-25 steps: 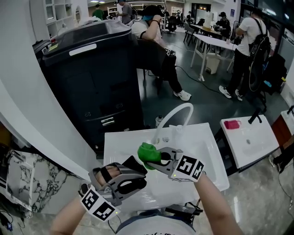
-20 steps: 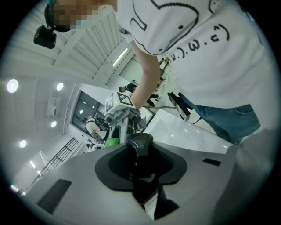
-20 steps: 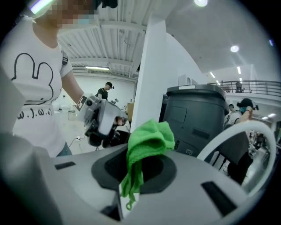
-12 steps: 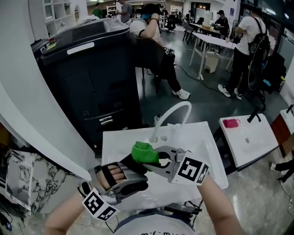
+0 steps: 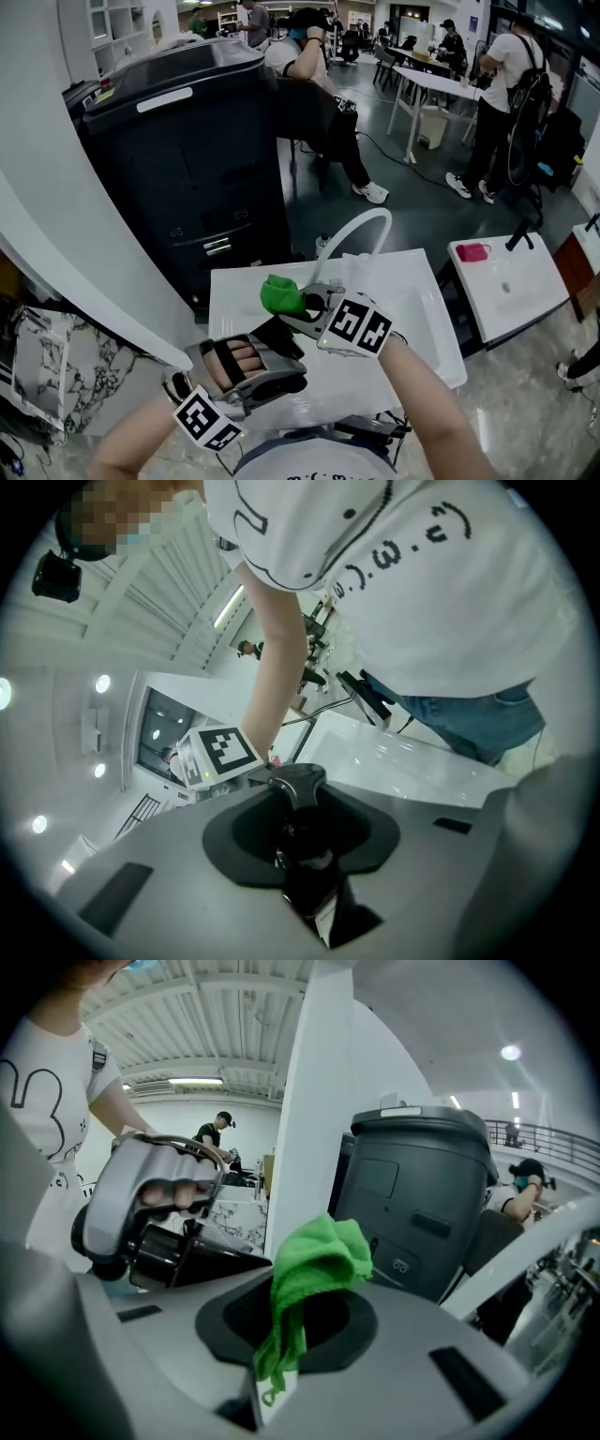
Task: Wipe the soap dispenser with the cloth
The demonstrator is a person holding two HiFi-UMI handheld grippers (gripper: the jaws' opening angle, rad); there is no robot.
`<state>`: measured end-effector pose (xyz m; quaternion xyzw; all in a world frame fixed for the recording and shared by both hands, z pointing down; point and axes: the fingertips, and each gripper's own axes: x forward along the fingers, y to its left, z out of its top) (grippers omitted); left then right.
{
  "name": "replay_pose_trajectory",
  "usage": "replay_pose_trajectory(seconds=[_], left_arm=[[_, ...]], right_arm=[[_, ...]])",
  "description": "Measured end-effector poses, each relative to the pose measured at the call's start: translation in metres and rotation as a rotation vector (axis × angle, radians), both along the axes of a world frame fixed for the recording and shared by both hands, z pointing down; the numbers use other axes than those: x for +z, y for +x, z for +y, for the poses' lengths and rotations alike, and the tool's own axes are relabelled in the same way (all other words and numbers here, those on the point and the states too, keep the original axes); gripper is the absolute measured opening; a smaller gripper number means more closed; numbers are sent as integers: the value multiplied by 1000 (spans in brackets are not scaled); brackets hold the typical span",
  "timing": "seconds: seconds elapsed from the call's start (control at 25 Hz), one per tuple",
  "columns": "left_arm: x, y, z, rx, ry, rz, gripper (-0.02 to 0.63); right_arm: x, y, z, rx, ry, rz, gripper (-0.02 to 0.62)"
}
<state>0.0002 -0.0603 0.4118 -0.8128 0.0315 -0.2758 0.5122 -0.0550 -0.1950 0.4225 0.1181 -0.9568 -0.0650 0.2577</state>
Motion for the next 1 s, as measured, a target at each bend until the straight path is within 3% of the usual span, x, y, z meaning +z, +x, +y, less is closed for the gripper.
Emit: replay_pose_trajectory(seconds=[0.12, 0.24, 0.48, 0.84, 1.0], left_arm=[[11, -7, 0, 9, 10, -47, 106], [21, -13, 1, 36, 31, -107, 107], [35, -24, 0, 129, 115, -265, 107], [34, -30, -12, 121, 190, -341, 107], [40, -27, -4, 154, 183, -375, 109]], right_arm=[[-1, 3, 1, -6, 12, 21, 46], [-24, 11, 11, -29, 56, -24, 46], [-55, 12, 49, -177, 54, -90, 46], [-23, 15, 64, -231, -38, -10, 44], [-3, 20, 56, -229, -12, 96, 44]])
